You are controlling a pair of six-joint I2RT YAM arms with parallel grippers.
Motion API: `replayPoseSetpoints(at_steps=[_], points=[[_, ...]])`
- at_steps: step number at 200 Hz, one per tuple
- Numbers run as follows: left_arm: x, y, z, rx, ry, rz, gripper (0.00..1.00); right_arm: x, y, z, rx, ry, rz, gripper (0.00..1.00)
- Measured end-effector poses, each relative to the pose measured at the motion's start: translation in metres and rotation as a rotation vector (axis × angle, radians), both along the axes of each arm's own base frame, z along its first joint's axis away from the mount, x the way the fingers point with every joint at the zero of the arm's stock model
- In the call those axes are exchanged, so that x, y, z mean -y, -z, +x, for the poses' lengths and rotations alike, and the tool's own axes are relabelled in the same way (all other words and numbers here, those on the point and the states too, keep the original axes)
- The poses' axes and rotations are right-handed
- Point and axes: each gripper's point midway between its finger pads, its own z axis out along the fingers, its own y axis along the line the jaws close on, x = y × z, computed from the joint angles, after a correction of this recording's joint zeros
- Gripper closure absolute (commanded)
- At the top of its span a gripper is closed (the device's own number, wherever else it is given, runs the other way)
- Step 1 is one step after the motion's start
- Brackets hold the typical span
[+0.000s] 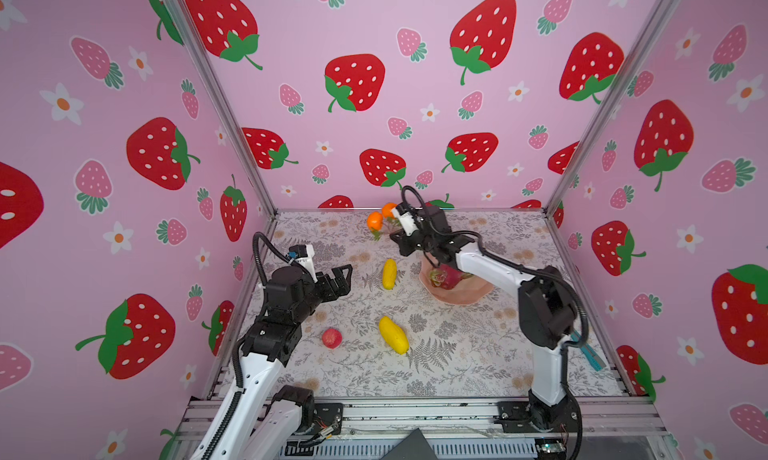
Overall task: Place and organize the fake fruits in the fruit bowl
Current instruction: 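Place oranges in the bowl with right gripper while left reaches for yellow fruit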
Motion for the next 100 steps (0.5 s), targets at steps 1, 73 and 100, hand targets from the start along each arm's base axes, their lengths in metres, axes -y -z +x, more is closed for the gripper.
replayPoseSetpoints(at_steps=[1,73,100], points=[[0.002,0.0,0.001,0.0,0.007,0.001,0.01,0.003,0.0,0.0,-0.002,0.005,0.0,1.0],[0.085,0.026,0.013,-0.074,0.286,0.065,0.01,0.175,0.05,-0.041,-0.264,0.323,-0.019,1.0],[0.106,0.028,0.015,-0.075,0.341,0.089,0.01,0.185,0.066,-0.055,-0.352,0.322,0.029,1.0]])
